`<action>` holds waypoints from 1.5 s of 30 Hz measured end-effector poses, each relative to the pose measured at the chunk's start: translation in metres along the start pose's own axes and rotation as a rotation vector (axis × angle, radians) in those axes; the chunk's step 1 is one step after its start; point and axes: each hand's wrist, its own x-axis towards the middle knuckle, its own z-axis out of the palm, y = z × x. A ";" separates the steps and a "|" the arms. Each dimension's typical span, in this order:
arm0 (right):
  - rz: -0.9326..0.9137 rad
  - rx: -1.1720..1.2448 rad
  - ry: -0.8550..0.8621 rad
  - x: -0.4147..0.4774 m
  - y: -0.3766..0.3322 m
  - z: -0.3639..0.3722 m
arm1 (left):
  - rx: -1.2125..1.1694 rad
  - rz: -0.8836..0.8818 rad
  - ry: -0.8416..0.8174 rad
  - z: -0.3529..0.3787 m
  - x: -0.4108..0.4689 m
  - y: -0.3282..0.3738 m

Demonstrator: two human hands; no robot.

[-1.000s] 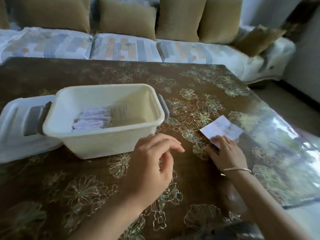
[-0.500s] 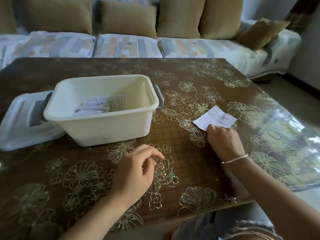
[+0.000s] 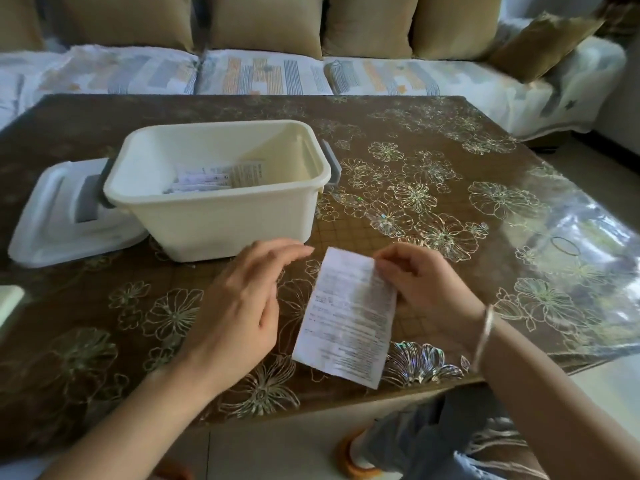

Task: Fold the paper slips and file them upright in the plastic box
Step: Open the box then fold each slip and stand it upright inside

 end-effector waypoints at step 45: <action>-0.355 -0.626 0.300 -0.014 0.023 0.077 | 0.012 -0.369 -0.071 0.031 -0.024 0.009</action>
